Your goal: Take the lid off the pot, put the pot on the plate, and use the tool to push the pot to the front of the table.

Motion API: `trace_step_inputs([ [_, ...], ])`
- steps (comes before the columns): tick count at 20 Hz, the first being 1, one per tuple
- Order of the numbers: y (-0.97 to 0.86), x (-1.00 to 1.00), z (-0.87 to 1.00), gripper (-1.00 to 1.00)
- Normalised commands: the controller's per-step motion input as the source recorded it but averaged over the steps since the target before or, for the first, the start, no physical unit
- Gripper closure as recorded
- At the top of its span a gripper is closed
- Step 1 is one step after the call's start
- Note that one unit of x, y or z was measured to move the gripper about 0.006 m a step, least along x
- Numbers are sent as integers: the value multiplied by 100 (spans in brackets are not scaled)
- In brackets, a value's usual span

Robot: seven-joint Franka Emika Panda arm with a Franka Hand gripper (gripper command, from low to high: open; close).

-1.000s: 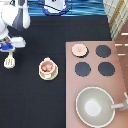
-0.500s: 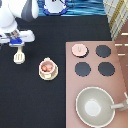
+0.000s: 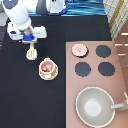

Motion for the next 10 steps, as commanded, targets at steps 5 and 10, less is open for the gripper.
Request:
trace_step_inputs([
  [5, 80, -74, 0, 100],
  [10, 50, -99, -20, 100],
])
